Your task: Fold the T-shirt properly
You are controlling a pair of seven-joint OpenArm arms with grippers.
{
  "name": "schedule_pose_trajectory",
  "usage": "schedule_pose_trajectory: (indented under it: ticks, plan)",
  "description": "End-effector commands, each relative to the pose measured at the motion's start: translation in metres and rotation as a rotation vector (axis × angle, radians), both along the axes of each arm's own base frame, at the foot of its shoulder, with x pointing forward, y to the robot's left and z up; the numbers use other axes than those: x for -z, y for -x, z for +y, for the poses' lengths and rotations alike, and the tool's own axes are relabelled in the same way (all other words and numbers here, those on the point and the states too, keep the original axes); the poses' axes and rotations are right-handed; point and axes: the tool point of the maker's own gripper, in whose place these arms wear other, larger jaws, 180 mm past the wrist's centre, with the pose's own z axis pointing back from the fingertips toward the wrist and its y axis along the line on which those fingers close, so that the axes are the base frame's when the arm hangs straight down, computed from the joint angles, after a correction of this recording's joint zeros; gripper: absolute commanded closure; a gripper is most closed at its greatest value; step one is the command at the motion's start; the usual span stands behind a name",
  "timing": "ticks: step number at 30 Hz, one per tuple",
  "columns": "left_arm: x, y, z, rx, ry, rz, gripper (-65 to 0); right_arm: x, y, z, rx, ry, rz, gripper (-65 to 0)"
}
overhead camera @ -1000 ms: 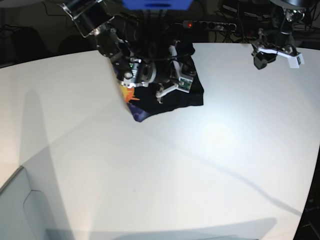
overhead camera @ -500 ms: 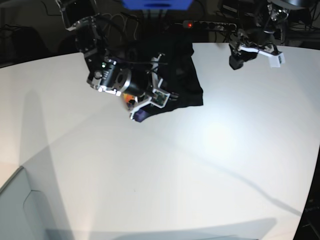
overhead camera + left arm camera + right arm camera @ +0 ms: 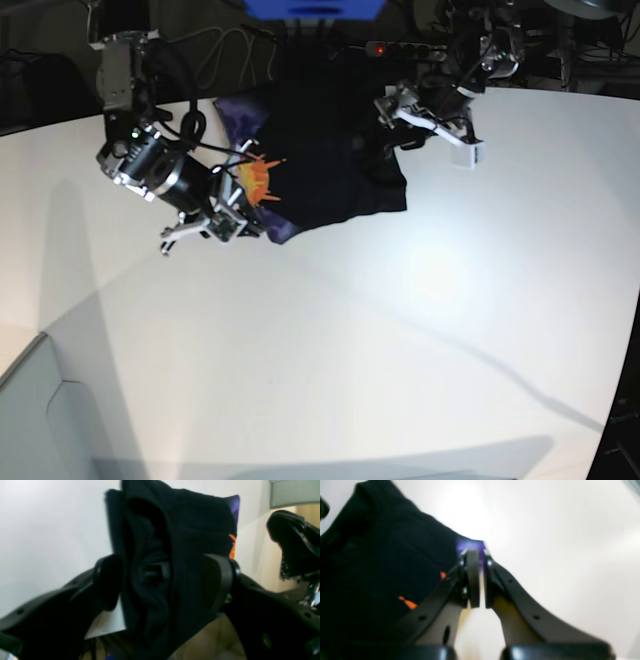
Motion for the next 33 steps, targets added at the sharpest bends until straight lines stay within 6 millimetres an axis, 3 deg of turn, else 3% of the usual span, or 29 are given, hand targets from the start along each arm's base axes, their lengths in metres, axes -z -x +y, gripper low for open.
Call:
schedule_pose_trajectory:
  ticks: [1, 5, 14, 20, 33]
  plan:
    - [-0.004, -0.002, 0.0, -0.004, 0.005, -0.017, -46.3, -0.013, -0.002, 0.002, -0.004, -0.032, -0.039, -0.2]
    - [0.007, 0.003, 0.0, -0.007, 0.011, 0.018, -46.3, -0.012, -0.001, -0.009, 0.008, -0.011, -0.039, -0.2]
    - [0.02, 0.009, -0.005, -0.013, 0.036, 0.058, -45.9, -0.008, 0.003, -0.01, 0.01, -0.006, -0.026, -0.2]
    - [0.027, 0.014, -0.014, 0.011, 0.049, 0.083, -32.6, -0.005, 0.007, -0.01, 0.01, -0.006, -0.014, -0.2]
    - [0.051, 0.028, -0.013, -0.007, 0.059, 0.162, -35.3, -0.002, 0.009, -0.013, 0.021, -0.003, -0.004, -0.2]
